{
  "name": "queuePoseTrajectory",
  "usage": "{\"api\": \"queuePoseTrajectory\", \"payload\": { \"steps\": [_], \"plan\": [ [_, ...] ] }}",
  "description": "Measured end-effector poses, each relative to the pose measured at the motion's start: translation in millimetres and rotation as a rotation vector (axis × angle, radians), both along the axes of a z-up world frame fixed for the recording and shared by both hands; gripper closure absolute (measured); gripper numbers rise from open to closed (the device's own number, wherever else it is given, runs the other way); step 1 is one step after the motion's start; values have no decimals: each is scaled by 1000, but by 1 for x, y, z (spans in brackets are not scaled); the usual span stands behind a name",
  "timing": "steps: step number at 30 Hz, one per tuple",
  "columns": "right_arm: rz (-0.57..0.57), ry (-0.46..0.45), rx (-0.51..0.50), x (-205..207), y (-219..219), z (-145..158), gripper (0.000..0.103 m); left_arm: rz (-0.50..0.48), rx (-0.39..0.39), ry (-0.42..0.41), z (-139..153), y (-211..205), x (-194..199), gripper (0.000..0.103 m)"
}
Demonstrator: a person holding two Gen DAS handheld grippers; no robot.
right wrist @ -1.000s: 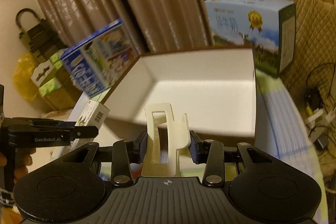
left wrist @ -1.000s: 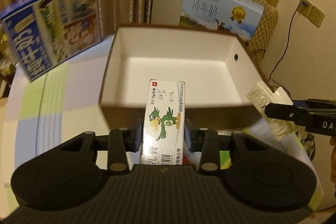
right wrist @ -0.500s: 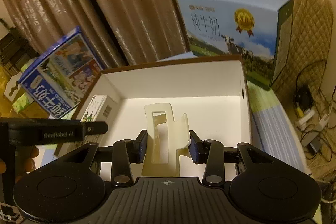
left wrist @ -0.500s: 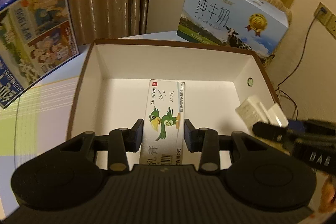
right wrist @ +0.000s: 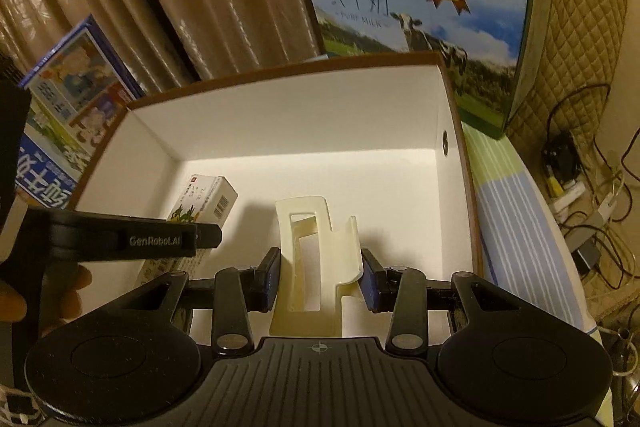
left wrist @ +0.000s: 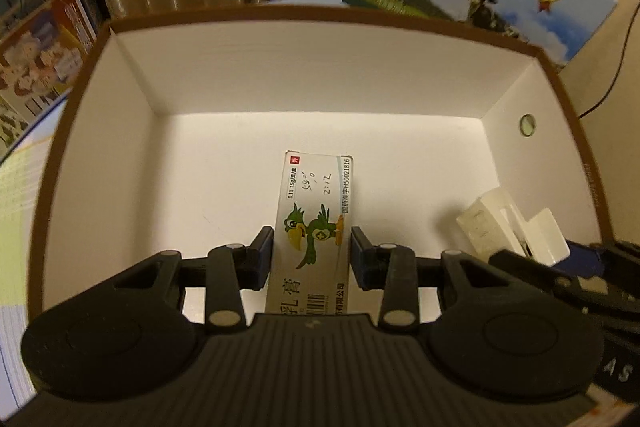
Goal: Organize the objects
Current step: 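Carry both items into the brown box and open both grippers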
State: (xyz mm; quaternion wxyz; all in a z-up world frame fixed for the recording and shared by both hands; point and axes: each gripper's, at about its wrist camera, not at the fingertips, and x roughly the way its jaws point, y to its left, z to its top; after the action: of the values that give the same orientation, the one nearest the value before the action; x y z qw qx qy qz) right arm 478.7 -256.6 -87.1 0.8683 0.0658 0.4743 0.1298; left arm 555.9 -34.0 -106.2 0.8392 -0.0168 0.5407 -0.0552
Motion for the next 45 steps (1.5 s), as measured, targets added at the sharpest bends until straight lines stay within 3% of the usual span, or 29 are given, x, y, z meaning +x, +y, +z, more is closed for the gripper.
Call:
{"api": "queuePoseTrajectory", "payload": {
  "steps": [10,15,23,31,36,45],
  "plan": [
    [7,20,-9,5,2,-8,66,19,0,66,-23,0,10,67],
    [13,27,-18,8,5,-11,66,20,-18,48,-22,6,8,46],
    [30,61,-34,15,14,-19,65,-11,0,7,-6,25,-2,36],
    [6,130,23,27,15,-29,64,-18,-23,-20,14,37,-19,27],
    [30,57,25,15,13,-12,45,-31,-18,-68,29,41,-35,24],
    [42,-29,70,-30,-9,36,36,-21,-35,-141,66,45,-73,16]
  ]
}}
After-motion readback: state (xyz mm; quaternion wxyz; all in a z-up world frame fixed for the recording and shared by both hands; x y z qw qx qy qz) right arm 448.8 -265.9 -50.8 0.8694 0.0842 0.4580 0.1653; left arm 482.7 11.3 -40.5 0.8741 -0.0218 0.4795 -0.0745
